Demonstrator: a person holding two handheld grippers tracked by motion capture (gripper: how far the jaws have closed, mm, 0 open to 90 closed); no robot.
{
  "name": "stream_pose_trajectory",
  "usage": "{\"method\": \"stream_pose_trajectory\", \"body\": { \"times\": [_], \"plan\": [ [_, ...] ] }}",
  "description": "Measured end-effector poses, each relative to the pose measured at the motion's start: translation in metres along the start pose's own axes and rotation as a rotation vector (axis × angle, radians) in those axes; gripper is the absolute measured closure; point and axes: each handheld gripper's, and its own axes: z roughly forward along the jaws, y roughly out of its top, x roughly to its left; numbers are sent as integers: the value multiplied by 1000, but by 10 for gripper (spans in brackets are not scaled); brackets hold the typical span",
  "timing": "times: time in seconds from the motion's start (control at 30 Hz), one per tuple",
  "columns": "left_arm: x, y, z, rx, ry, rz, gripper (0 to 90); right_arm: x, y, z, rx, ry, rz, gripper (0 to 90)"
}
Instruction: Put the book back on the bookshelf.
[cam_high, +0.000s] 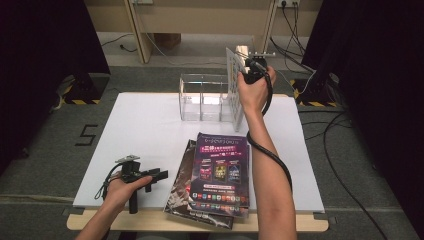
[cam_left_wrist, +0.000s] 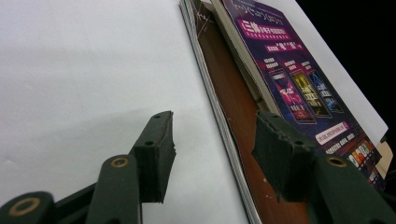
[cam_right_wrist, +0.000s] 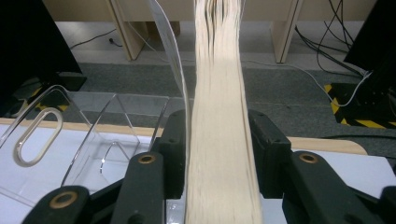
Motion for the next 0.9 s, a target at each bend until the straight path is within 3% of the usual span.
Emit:
{"method": "stream_pose_trajectory", "body": {
  "times": [0.9],
  "plan": [
    [-4,0,0,4,-4,18,470,8,-10,-24,-26,17,-27,586]
  ]
}}
